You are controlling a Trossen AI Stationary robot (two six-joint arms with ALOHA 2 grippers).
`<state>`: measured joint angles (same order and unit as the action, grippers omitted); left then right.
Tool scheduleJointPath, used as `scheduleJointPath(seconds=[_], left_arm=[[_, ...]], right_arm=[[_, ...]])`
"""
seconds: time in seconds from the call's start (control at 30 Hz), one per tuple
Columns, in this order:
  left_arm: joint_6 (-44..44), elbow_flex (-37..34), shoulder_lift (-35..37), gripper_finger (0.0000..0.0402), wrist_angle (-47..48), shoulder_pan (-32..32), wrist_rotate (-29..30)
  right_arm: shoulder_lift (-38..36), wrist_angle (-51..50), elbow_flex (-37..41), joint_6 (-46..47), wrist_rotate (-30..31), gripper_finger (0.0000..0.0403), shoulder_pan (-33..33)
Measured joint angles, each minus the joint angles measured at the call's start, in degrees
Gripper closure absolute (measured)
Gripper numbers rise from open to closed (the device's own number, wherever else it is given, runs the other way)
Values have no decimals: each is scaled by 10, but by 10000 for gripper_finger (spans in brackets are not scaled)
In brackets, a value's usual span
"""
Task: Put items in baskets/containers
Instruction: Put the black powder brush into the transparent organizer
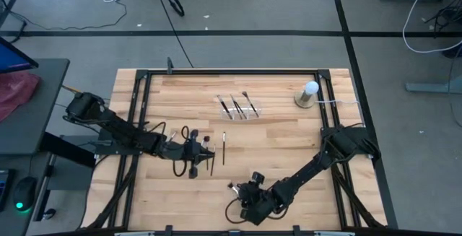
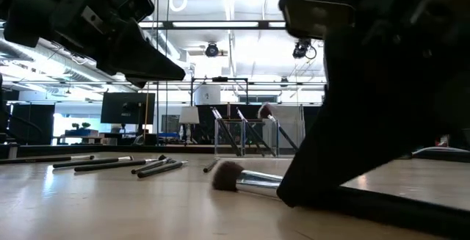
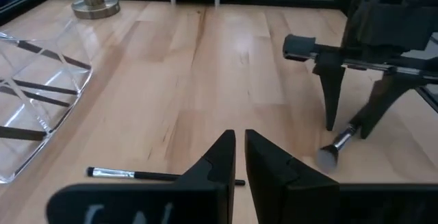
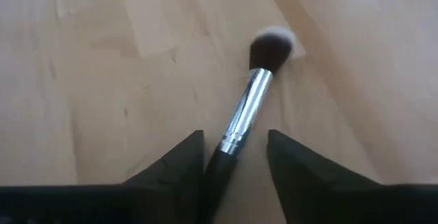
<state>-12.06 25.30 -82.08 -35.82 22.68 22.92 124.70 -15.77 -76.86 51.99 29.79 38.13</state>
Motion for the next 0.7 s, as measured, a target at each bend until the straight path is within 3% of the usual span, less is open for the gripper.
scheduleJointPath(seconds=[0.13,0.33,0.43,0.6,0.7], left_arm=[[11,0,0,365,1,1,0],[35,0,0,365,2,-14,0],[65,0,0,365,1,-29,-15],[103,0,0,365,-2,-78,-108],[134,0,0,365,-19,-103,-144]], right_arm=[[3,-37,1,-5,40,291,9],[0,-53,18,-36,45,380,-1],[-5,-67,29,-36,87,380,-5],[-56,-77,75,-53,167,371,-8],[-111,3,131,-60,212,374,-13]])
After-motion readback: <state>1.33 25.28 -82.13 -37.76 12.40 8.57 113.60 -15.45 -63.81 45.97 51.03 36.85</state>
